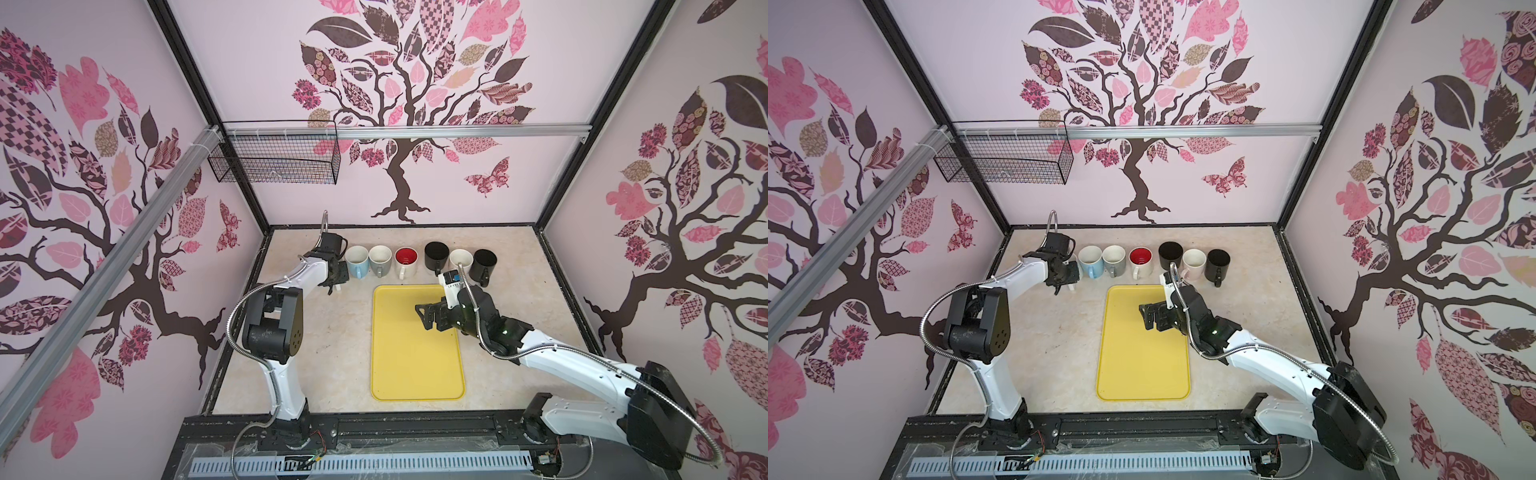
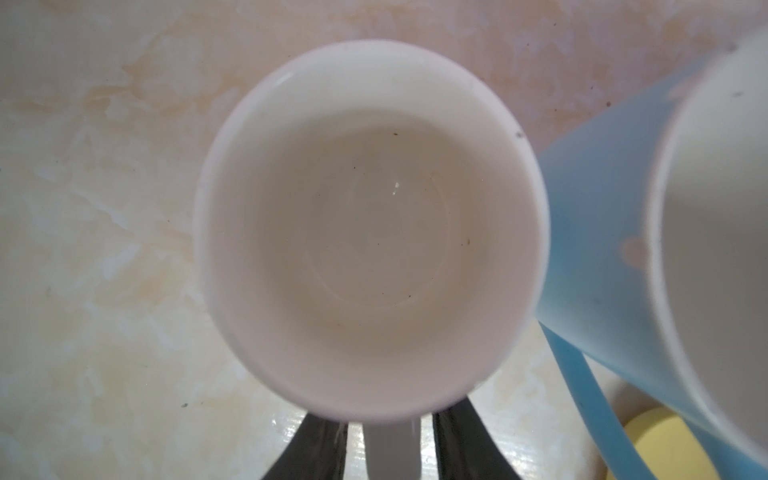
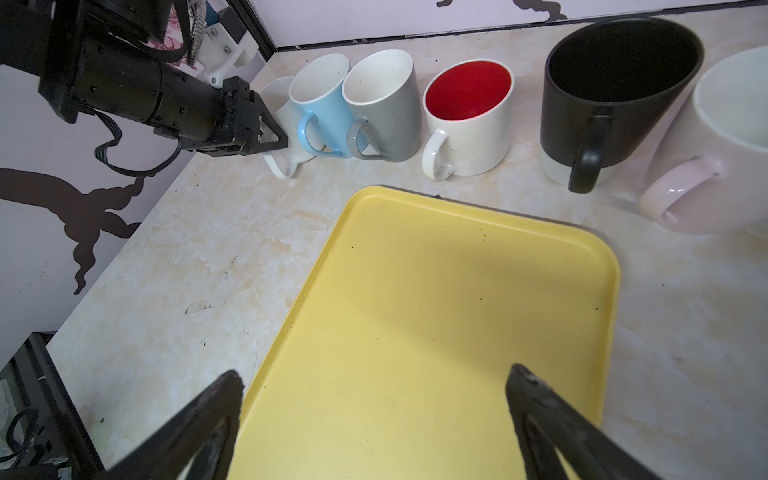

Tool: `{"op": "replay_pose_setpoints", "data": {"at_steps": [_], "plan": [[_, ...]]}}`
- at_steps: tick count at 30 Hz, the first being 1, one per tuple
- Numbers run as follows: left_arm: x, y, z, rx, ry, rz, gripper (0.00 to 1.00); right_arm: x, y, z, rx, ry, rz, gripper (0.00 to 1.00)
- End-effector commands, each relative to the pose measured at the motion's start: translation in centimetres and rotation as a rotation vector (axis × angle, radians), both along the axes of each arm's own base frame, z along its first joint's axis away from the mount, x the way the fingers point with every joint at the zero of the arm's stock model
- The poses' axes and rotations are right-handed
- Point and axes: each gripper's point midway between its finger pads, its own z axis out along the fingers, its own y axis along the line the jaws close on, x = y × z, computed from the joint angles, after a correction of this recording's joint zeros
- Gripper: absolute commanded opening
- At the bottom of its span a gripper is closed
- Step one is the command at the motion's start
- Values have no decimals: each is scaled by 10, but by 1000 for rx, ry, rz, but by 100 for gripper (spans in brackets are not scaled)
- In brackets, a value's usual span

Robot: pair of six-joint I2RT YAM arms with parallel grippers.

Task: Turn the mug right side up

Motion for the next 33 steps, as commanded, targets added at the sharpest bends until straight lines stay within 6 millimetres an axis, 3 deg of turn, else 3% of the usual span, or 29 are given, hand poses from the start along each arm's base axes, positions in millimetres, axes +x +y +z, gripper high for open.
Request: {"op": "replay_pose_setpoints", "data": {"at_steps": [1, 10, 20, 25, 27, 30, 33], "plan": [[21, -1, 38, 3, -118, 8, 40, 3, 4, 5, 2, -13, 10, 100], [12, 6, 65, 13, -164, 47, 59, 1, 5, 8, 14, -16, 23, 100], [-27, 6, 125, -5, -300, 77, 71, -4, 10, 15, 64, -21, 54, 100], [-50, 18, 135, 15, -420, 88, 75, -8, 15, 17, 86, -14, 85, 100], [-61, 27, 140, 60, -479, 90, 90, -7, 15, 20, 87, -18, 79, 100], [-74, 40, 152, 150, -607, 85, 97, -5, 11, 28, 88, -37, 59, 100], [-83, 43, 159, 203, -763, 55, 97, 0, 6, 34, 76, -53, 22, 100]]}}
